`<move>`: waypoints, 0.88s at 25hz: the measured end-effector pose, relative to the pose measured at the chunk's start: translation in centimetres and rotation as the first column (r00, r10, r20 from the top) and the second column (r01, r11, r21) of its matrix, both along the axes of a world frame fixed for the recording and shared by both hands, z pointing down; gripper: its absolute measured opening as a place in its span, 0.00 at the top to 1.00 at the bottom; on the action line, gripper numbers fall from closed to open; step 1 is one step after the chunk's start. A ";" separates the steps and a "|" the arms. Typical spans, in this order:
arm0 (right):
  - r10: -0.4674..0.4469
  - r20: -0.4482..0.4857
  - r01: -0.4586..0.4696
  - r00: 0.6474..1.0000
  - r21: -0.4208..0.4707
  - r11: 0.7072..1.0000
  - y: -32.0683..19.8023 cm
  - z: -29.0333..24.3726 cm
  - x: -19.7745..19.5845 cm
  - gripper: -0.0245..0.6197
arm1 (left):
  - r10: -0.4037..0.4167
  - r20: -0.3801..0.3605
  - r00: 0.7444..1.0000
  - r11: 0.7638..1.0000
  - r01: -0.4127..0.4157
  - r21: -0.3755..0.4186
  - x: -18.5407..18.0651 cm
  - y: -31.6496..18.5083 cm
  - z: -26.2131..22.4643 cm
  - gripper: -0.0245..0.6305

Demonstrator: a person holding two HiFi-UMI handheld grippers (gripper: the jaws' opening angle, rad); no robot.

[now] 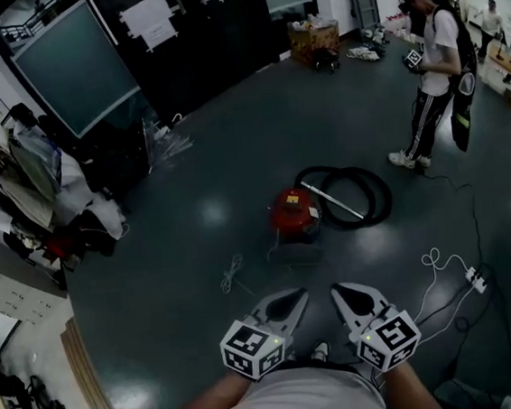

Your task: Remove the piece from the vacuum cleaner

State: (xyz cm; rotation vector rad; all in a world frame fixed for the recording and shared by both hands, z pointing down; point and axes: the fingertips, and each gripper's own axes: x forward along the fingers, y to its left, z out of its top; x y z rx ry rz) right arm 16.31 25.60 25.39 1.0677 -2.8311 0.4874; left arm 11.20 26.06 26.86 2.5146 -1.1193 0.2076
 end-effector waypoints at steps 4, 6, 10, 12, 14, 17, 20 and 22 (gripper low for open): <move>-0.004 0.025 0.004 1.000 0.001 1.000 -1.3 0.5 0.5 0.94 | -0.048 0.008 0.999 0.999 0.048 0.000 -1.5 -1.2 0.7 0.95; -0.005 0.031 0.005 1.000 -0.012 1.000 -2.2 0.8 0.0 0.94 | -0.072 0.010 0.997 0.997 0.072 -0.016 -2.6 -1.9 1.3 0.95; -0.009 0.040 0.010 0.999 -0.032 0.999 -4.0 0.9 -1.2 0.94 | -0.085 0.030 0.996 0.996 0.086 -0.032 -4.2 -3.3 1.9 0.95; -0.019 0.035 0.021 0.999 -0.042 0.999 -4.9 1.3 -1.8 0.94 | -0.084 0.041 0.996 0.996 0.085 -0.034 -4.6 -4.2 2.4 0.95; -0.030 0.030 0.031 0.999 -0.059 0.998 -5.8 2.1 -2.7 0.94 | -0.083 0.041 0.996 0.996 0.085 -0.041 -5.4 -5.2 3.1 0.95; -0.036 0.012 0.037 0.999 -0.085 0.996 -7.9 3.7 -4.2 0.94 | -0.079 0.045 0.996 0.995 0.082 -0.053 -6.7 -7.6 4.6 0.95; -0.034 -0.018 0.032 0.999 -0.098 0.995 -10.8 5.3 -6.0 0.94 | -0.056 0.062 0.997 0.997 0.059 -0.055 -8.2 -10.7 6.1 0.95; -0.028 -0.038 0.024 0.999 -0.108 0.994 -13.1 6.3 -7.2 0.94 | -0.026 0.075 0.997 0.998 0.030 -0.048 -9.3 -13.0 7.1 0.95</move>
